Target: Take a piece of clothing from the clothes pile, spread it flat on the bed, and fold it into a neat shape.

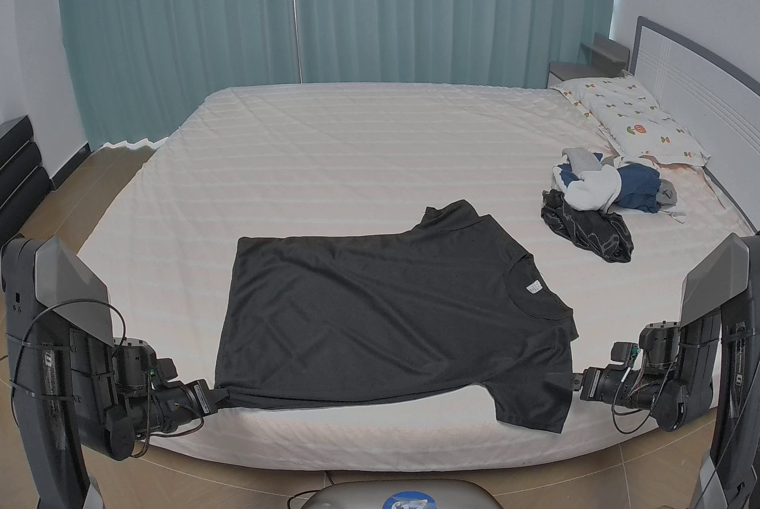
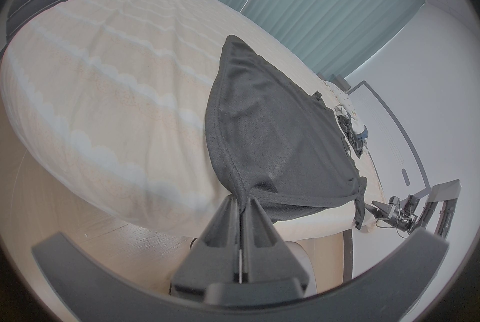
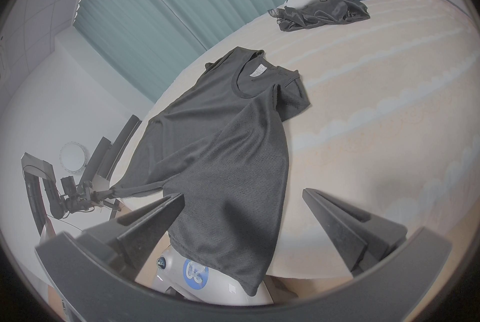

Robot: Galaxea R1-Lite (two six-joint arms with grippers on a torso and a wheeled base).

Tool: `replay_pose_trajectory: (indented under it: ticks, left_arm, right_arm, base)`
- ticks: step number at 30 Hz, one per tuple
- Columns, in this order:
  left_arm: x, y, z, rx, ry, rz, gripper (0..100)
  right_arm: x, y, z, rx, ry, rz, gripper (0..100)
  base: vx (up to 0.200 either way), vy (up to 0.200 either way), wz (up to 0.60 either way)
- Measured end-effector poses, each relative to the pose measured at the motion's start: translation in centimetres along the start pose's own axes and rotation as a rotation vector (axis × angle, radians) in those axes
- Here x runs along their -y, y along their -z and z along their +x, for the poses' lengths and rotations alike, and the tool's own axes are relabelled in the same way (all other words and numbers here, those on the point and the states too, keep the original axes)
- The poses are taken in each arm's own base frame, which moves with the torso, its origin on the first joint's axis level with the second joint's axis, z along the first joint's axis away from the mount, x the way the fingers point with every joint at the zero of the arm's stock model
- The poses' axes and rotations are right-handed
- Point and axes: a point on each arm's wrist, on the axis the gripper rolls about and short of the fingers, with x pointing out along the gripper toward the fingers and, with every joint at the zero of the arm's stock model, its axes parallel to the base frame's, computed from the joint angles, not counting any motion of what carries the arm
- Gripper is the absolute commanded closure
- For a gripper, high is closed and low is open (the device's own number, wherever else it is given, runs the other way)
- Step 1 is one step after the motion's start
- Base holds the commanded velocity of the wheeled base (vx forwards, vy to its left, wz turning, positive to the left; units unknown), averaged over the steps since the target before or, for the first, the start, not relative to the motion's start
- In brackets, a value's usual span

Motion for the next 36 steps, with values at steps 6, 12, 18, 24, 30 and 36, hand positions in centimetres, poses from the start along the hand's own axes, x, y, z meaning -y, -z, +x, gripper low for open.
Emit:
replay_pose_trajectory:
  ticks: [6, 12, 18, 24, 30, 36]
  left_arm:
    - [0.0, 0.0, 0.0, 0.001, 0.001, 0.001, 100]
    - [0.0, 0.0, 0.0, 0.001, 0.001, 0.001, 100]
    - [0.0, 0.0, 0.0, 0.001, 0.000, 0.001, 100]
    - [0.0, 0.0, -0.1, 0.003, -0.010, 0.005, 100]
    - [0.1, 0.0, -0.3, 0.013, -0.025, 0.011, 100]
    - [0.1, -0.5, -0.7, 0.047, -0.051, 0.012, 100]
  right_arm:
    - [-0.1, 0.2, 0.7, -0.008, -0.012, -0.011, 100]
    - [-0.3, 0.3, 1.1, -0.015, -0.020, -0.019, 100]
    - [0.3, 0.3, 0.6, -0.013, -0.001, 0.004, 100]
    - [0.3, 0.8, -0.6, -0.042, -0.016, 0.026, 100]
    - [-0.4, 1.2, -2.0, -0.074, -0.052, 0.015, 100]
    - [-0.8, 1.8, -3.1, -0.104, -0.053, -0.029, 100]
  base:
    - [0.000, 0.000, 0.00]
    - [0.000, 0.000, 0.00]
    - [0.000, 0.000, 0.00]
    - [0.000, 0.000, 0.00]
    - [0.000, 0.000, 0.00]
    - [0.000, 0.000, 0.00]
